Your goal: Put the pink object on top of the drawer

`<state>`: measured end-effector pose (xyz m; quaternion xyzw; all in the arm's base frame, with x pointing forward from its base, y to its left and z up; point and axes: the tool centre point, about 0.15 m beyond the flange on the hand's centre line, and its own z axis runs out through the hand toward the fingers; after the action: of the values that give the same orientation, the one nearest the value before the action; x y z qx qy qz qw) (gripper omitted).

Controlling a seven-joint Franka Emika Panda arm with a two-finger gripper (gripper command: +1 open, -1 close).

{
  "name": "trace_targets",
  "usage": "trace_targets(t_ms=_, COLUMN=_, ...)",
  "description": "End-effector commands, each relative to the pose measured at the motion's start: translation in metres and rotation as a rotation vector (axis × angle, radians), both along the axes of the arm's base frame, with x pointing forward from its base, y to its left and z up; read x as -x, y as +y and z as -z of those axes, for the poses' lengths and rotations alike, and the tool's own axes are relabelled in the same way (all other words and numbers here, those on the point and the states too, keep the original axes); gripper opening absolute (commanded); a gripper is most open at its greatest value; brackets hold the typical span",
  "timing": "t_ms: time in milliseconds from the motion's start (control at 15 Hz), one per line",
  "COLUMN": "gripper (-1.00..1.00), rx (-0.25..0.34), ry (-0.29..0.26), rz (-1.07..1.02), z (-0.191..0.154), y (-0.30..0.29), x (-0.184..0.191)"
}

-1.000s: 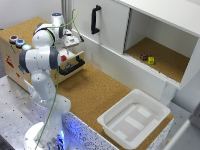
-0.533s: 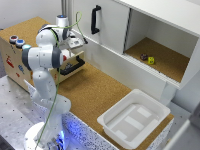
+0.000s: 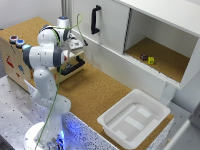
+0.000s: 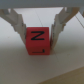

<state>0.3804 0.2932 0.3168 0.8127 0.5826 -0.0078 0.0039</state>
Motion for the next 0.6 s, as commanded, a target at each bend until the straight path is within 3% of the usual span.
trace_targets(t_ms=0, gripper=-1.0, rx=-0.058, ry=-0.052, rz=0.04, z=-0.048, y=0.012, x=0.004)
trace_targets(t_ms=133, gripper=-1.0, rx=-0.077, ry=-0.124, rz=-0.031, z=-0.083, y=0.036, x=0.021)
trace_targets(t_ms=400, gripper=-1.0, rx=-0.114, ry=-0.075, rz=-0.114, z=-0.129, y=0.078, x=0.035)
trace_targets(t_ms=533, gripper=-1.0, rx=-0.096, ry=-0.063, rz=-0.152, z=-0.144, y=0.1, x=0.039)
